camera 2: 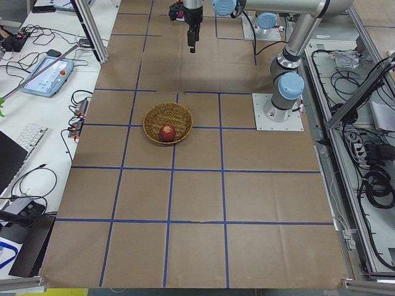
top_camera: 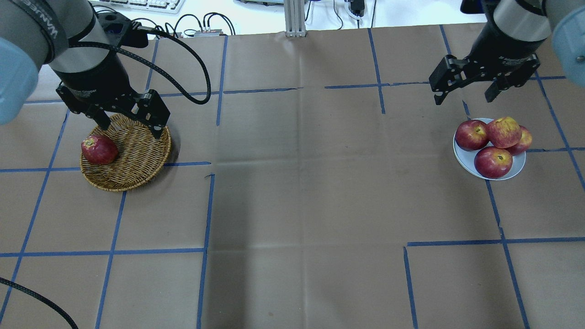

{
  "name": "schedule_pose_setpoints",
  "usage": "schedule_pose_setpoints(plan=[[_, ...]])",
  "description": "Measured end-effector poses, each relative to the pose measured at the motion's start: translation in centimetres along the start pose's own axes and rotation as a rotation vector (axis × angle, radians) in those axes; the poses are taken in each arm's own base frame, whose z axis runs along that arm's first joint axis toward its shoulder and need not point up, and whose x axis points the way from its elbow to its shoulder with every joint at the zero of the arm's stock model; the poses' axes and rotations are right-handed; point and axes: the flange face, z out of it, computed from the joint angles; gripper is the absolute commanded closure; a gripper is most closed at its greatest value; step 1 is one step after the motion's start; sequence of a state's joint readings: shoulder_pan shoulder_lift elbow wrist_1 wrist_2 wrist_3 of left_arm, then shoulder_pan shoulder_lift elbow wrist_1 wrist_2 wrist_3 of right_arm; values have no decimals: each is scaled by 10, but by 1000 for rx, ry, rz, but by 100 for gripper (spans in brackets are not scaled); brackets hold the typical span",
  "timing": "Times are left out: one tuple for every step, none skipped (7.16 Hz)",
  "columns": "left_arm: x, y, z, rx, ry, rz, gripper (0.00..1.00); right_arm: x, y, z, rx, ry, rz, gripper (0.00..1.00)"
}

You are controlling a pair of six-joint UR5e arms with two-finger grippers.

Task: Transfer apple from basket to plate
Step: 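Open the right gripper and raise it away from the plate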

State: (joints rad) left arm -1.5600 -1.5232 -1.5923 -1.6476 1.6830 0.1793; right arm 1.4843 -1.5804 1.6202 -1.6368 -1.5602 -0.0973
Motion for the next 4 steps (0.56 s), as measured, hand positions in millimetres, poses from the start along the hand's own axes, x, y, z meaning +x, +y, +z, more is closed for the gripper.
schedule_pose_setpoints(plan=[[0, 0, 0, 0, 0, 0, 1, -21, 7, -3, 2, 9, 7, 0], [0, 0, 0, 0, 0, 0, 1, -33, 12, -5, 3, 13, 13, 0], [0, 0, 0, 0, 0, 0, 1, -38, 14, -6, 5, 14, 20, 0], [0, 0, 0, 0, 0, 0, 1, -40, 16, -7, 7, 14, 23, 0]])
